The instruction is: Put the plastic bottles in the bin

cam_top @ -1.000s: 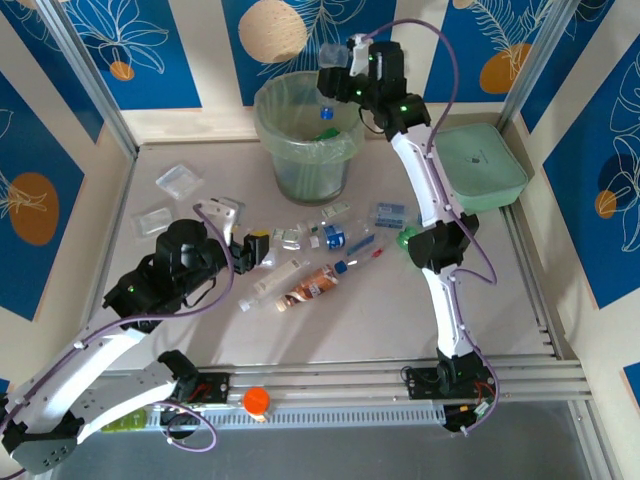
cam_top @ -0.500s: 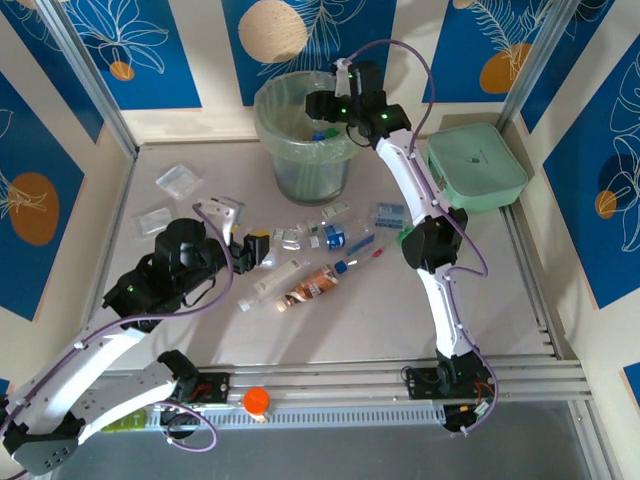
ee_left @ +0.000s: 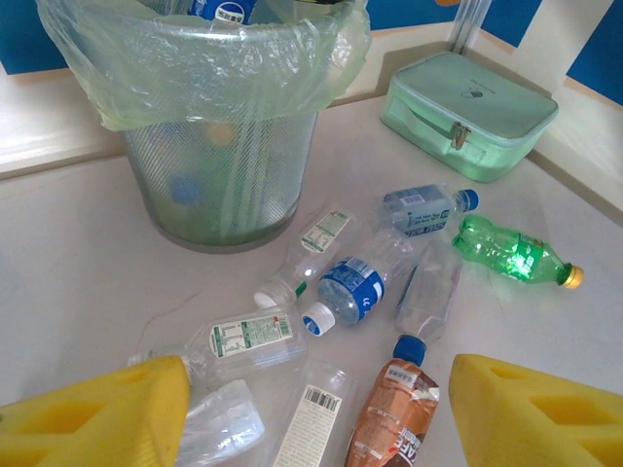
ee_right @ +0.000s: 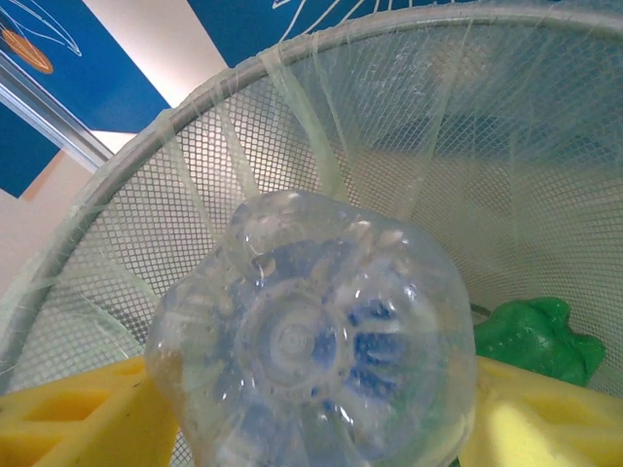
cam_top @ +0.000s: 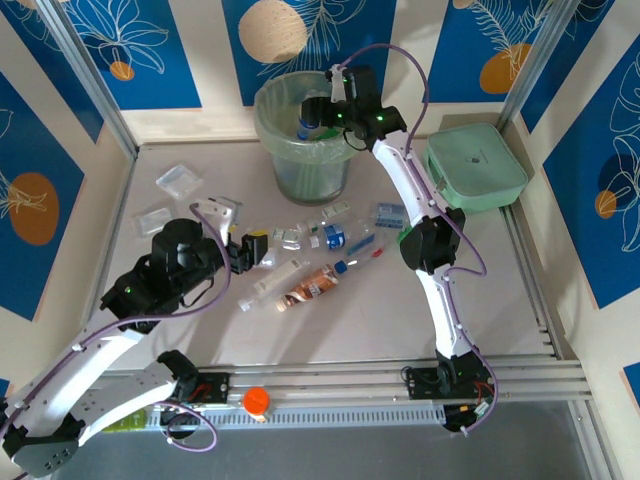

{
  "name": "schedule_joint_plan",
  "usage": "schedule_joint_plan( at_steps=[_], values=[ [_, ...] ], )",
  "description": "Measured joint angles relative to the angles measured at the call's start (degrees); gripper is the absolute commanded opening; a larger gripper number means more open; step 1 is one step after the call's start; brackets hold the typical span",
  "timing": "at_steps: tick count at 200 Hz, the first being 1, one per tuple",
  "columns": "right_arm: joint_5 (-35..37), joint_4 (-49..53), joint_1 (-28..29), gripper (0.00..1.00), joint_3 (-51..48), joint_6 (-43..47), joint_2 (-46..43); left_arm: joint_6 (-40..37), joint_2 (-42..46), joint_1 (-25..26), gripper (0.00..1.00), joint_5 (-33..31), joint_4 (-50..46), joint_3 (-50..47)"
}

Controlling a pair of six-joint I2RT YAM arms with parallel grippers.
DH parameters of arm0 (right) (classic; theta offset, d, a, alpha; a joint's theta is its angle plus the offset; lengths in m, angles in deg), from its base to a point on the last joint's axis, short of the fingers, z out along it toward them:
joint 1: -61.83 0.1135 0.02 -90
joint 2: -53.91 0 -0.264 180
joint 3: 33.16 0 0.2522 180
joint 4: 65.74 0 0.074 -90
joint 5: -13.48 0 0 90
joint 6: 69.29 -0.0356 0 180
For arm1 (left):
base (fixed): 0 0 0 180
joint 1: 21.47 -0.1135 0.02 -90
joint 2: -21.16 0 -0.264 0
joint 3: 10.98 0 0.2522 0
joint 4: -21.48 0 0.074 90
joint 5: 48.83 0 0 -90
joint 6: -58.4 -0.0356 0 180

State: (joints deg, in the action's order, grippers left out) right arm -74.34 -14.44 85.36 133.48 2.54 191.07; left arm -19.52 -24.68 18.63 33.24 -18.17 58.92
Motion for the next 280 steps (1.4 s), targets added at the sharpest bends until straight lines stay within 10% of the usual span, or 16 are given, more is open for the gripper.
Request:
schedule_joint_plan(
  at_steps=[159,280],
  values=[
    [0.9,1.1,1.1,0.67,-4.3,4.3,-19.5,3.3,0.6,-0.5,0.74,2.3,-2.9,3.2],
    [4.2,1.4,0.8,0.68,0.7,1.2,-0.4,7.2,0.0,-0.5,0.74,6.0,-3.2,1.6]
  ],
)
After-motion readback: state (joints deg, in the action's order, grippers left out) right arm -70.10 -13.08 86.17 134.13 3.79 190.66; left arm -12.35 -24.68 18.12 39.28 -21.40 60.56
